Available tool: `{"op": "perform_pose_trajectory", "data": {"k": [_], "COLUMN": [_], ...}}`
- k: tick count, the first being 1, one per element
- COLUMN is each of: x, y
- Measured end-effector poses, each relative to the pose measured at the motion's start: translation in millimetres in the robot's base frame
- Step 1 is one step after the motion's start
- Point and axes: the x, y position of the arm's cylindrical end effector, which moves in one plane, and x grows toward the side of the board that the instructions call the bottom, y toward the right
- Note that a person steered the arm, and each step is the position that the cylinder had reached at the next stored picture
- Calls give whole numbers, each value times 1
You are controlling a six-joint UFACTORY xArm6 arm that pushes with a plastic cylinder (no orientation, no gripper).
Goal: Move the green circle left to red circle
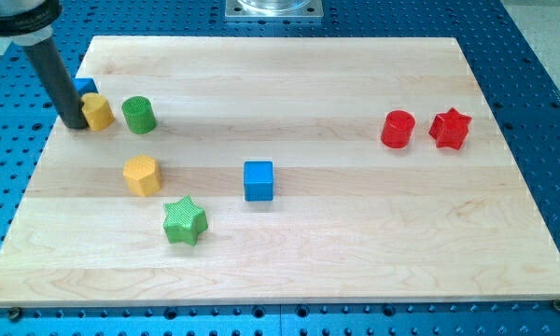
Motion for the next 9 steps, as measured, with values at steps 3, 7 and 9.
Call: {"op": "perform_pose_trajectory", "data": {"k": [3,7,9], "x": [6,7,-9], "y": [70,158,212]}}
